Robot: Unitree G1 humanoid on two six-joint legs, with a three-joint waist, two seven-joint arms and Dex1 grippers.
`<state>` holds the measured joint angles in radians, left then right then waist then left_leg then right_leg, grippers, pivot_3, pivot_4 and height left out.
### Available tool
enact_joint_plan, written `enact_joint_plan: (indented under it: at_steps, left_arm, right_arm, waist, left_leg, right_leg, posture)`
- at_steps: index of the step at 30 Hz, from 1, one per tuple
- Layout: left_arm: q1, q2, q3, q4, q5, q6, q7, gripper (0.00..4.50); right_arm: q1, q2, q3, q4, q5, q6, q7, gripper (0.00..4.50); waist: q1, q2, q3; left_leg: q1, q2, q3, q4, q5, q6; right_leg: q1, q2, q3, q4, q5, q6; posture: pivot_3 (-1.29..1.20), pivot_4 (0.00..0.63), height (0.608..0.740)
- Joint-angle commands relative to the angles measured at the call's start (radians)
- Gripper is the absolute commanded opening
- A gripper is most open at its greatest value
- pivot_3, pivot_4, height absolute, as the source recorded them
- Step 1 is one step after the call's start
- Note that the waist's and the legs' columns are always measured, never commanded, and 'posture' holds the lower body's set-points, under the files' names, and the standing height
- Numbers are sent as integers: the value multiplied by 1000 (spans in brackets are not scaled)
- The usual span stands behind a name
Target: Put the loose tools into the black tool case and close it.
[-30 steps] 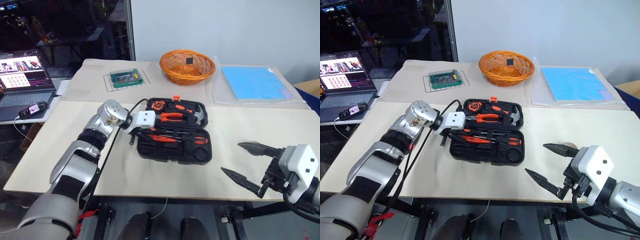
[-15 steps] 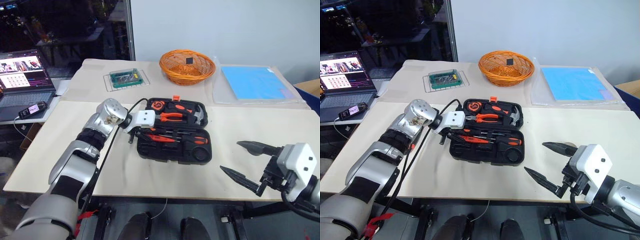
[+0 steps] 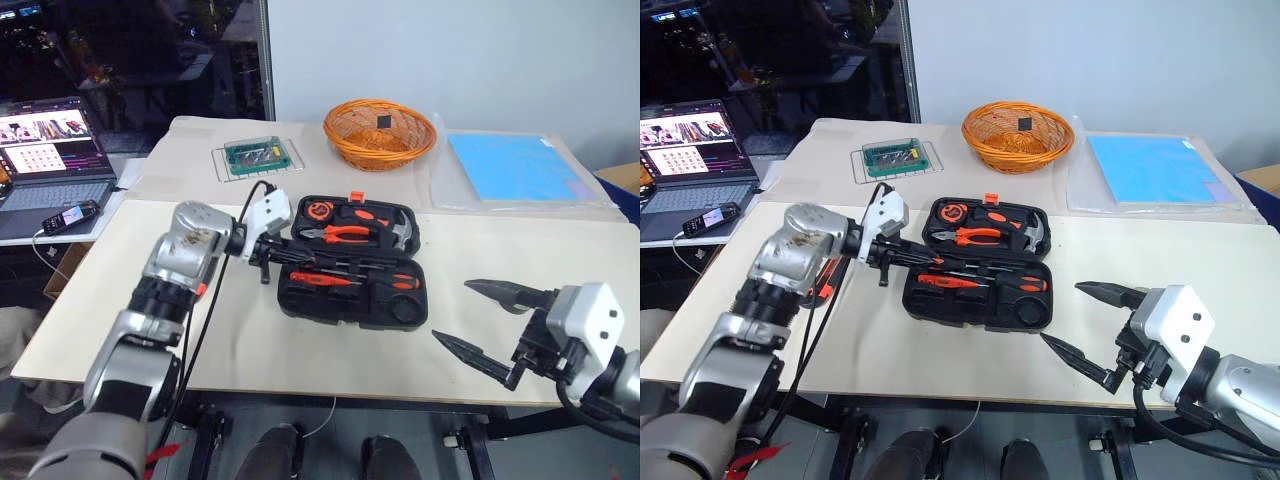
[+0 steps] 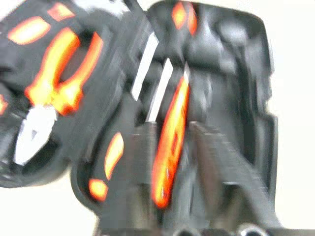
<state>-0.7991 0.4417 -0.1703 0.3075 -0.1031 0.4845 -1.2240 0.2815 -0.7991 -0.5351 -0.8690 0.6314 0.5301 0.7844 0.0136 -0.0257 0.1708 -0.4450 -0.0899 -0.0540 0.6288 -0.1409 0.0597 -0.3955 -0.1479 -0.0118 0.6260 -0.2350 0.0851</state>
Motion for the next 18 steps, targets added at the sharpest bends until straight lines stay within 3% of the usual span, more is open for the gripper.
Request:
enact_joint_plan:
  at_steps: [1,8,15,18]
  left_arm:
    - [68,-30,28,-135,-9,36,140,15]
    - [156,-111,-50,-68,96,11,380,15]
    - [163,-110,-118,-2,127,-20,389,15]
    - [165,-118,-43,-43,71,-74,403,15]
  right_arm:
    - [-18,-13,-2,-1,7,-10,-6,4500]
    - [-23,-15,6,-7,7,-6,-11,4500]
    - [-17,-20,-6,-10,7,-3,-11,4500]
    - [-22,-17,1,-14,7,-5,-17,4500]
  waist:
    - [0,0,0]
    - [4,0,0]
    - [10,4,-6]
    - [9,6,-8]
  left_leg:
    - [0,0,0,0,0,0]
    - [1,0,0,0,0,0]
    - [6,0,0,0,-1,-1]
    - [6,0,0,0,-1,-1]
  right_leg:
    - [0,0,0,0,0,0]
    - [4,0,0,0,0,0]
    - [6,0,0,-1,0,0]
    - [6,-1,0,-1,0,0]
  posture:
    - [0,150,740]
    - [0,150,740]
    - [0,150,740]
    - [0,150,740]
